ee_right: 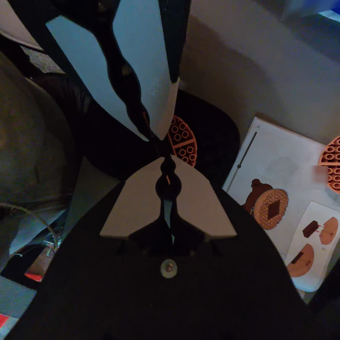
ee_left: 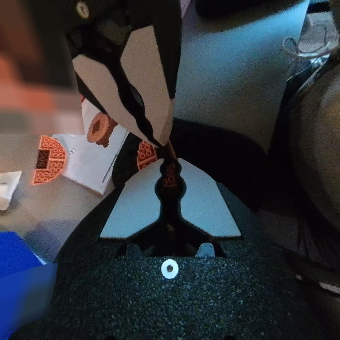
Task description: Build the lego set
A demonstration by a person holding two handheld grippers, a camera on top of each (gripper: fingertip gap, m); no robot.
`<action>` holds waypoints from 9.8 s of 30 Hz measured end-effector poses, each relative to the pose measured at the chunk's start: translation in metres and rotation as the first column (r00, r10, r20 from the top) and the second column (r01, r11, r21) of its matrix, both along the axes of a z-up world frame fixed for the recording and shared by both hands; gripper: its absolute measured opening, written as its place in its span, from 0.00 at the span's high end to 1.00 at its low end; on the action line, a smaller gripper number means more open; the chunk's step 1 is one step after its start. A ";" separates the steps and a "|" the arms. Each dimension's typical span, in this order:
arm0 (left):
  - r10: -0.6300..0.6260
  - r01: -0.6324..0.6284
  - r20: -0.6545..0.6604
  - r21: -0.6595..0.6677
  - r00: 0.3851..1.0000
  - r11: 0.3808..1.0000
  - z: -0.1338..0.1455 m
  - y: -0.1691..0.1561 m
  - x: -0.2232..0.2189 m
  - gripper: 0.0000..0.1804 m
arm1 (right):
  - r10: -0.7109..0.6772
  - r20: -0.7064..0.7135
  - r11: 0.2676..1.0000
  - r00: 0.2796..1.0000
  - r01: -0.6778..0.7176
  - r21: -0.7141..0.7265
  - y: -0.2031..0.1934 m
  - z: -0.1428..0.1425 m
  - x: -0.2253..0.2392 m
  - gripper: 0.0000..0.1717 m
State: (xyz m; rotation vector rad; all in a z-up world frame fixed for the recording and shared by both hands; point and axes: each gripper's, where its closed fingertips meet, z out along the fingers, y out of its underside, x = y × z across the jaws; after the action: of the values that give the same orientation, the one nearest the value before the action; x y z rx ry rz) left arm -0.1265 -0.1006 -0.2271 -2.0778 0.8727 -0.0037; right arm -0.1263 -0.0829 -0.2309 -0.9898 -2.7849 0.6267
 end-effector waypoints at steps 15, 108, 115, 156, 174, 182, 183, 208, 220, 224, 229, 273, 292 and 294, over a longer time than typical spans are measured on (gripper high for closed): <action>0.061 -0.035 0.175 -0.146 0.983 0.989 -0.004 0.001 -0.004 0.96 | 0.028 0.072 0.996 0.997 -0.034 0.077 -0.003 -0.002 -0.003 1.00; 0.243 -0.208 0.124 -0.242 0.962 0.948 -0.021 -0.017 -0.019 0.82 | -0.072 -0.204 0.947 0.976 0.002 -0.321 -0.007 -0.015 -0.005 0.81; 0.260 -0.237 0.068 -0.243 0.963 0.941 -0.018 -0.013 -0.023 0.83 | -0.073 -0.122 0.862 0.990 0.001 -0.506 0.013 0.028 0.003 0.88; 0.315 -0.296 0.231 -0.114 0.920 0.948 -0.016 -0.007 -0.018 0.84 | -0.351 -0.322 0.815 0.879 0.118 -0.567 -0.005 0.010 0.003 0.58; 0.273 -0.435 0.544 0.194 0.794 0.879 0.055 0.049 -0.033 0.43 | -0.598 -0.512 0.801 0.617 0.478 -0.360 0.135 0.048 0.008 0.80; 0.203 -0.447 0.661 0.222 0.722 0.867 0.062 0.067 -0.037 0.99 | -0.673 -0.408 0.739 0.617 0.587 -0.331 0.172 0.046 -0.056 0.83; 0.209 -0.448 0.651 0.224 0.729 0.865 0.060 0.068 -0.038 0.99 | -0.671 -0.347 0.741 0.655 0.583 -0.334 0.168 0.042 -0.063 0.83; 0.652 -0.628 0.115 -0.192 0.749 0.755 -0.031 0.141 -0.154 0.64 | -0.577 -0.374 0.809 0.726 0.570 -0.140 0.193 0.021 -0.111 0.83; 0.355 -0.299 0.102 -0.356 0.929 0.885 -0.036 0.122 -0.134 0.66 | -0.483 0.007 0.823 0.875 0.457 -0.338 0.144 0.015 -0.102 0.84; 0.321 -0.261 0.119 -0.357 0.940 0.897 -0.036 0.121 -0.130 0.71 | -0.520 0.085 0.777 0.850 0.512 -0.365 0.151 -0.001 -0.095 0.84; 0.327 -0.292 0.053 -0.335 0.944 0.896 -0.039 0.120 -0.135 0.69 | -0.548 0.071 0.748 0.833 0.526 -0.404 0.154 -0.001 -0.094 0.84; 0.148 -0.433 0.485 0.551 0.862 0.713 0.118 0.090 -0.058 0.41 | -0.761 -0.170 0.648 0.626 0.740 -0.179 0.241 -0.034 0.068 0.46; 0.096 -0.340 0.511 0.411 0.854 0.846 0.093 0.084 -0.018 0.41 | -0.594 -0.215 0.799 0.775 0.539 -0.266 0.102 -0.028 0.100 0.46; 0.113 -0.339 0.505 0.382 0.856 0.860 0.085 0.080 -0.012 0.41 | -0.564 -0.210 0.821 0.799 0.513 -0.251 0.100 -0.031 0.097 0.46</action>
State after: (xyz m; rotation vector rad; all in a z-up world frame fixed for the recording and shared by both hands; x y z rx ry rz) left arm -0.1382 -0.0203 -0.1419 -1.6122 0.2763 -0.1493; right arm -0.0290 0.0170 -0.2616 -1.5206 -2.0763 0.8528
